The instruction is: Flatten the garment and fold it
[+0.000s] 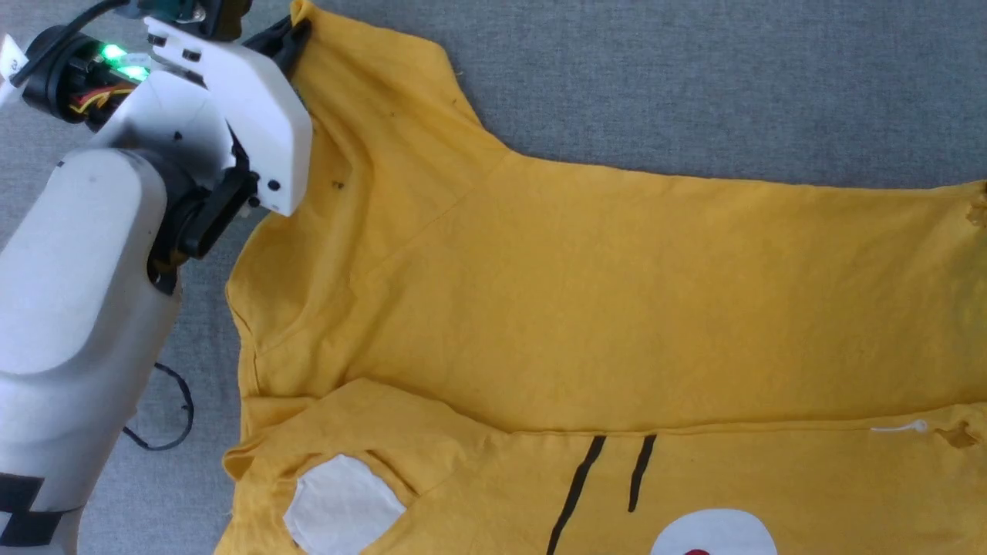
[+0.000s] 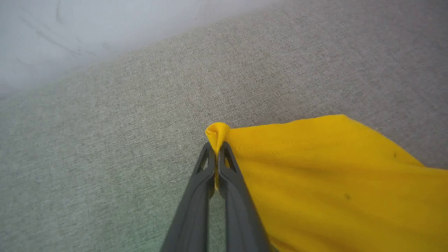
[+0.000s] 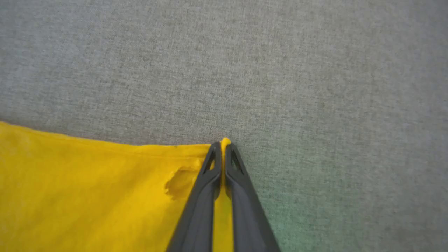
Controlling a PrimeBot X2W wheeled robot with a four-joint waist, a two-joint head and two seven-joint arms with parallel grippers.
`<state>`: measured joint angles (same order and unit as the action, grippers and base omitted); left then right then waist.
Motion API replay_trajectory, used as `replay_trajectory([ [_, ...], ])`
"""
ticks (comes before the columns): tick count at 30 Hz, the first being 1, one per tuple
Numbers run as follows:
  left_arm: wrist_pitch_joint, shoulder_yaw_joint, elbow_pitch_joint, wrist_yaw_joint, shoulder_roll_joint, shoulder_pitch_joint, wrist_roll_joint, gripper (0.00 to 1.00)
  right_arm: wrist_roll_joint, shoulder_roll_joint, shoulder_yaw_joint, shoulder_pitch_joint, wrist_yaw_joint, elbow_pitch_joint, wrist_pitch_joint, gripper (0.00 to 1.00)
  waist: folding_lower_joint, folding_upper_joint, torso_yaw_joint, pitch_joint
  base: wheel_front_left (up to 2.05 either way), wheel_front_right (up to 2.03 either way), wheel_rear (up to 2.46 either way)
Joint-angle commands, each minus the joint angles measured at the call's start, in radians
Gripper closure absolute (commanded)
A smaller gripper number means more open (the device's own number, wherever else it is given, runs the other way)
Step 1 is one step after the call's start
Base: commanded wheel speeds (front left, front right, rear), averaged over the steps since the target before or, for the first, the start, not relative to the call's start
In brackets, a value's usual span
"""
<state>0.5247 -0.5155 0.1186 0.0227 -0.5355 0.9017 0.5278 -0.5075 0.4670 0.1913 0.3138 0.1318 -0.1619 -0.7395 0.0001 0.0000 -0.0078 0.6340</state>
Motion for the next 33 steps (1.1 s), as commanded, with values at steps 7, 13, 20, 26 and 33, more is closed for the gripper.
replay_trajectory([
  [7, -0.133, 0.045, -0.026, 0.026, 0.0, -0.001, -0.002, 1.0, 0.024, -0.014, -0.001, 0.035, -0.001, -0.037, 0.082, 1.0, -0.0001, 0.0, -0.001, -0.049, 0.0, 0.0, 0.0],
  [13, -0.228, 0.106, -0.11, 0.05, -0.02, -0.072, 0.025, 1.0, 0.013, -0.013, -0.009, 0.017, -0.001, -0.044, 0.142, 1.0, -0.0001, 0.0, -0.004, -0.094, 0.0, 0.0, 0.0],
  [20, -0.323, 0.188, -0.313, 0.108, -0.072, -0.334, 0.083, 1.0, -0.023, -0.027, 0.004, -0.094, -0.001, -0.049, 0.216, 1.0, -0.0001, 0.0, 0.009, -0.187, 0.0, 0.0, 0.0],
  [26, -0.382, 0.225, -0.438, 0.139, -0.082, -0.54, 0.132, 1.0, -0.054, -0.063, 0.036, -0.199, -0.001, -0.054, 0.252, 1.0, -0.0001, 0.0, 0.029, -0.241, 0.0, 0.0, 0.0],
  [33, -0.423, 0.243, -0.476, 0.161, -0.076, -0.729, 0.184, 1.0, -0.077, -0.105, 0.064, -0.294, -0.001, -0.052, 0.265, 1.0, -0.0001, 0.0, 0.041, -0.282, 0.0, 0.0, 0.0],
])
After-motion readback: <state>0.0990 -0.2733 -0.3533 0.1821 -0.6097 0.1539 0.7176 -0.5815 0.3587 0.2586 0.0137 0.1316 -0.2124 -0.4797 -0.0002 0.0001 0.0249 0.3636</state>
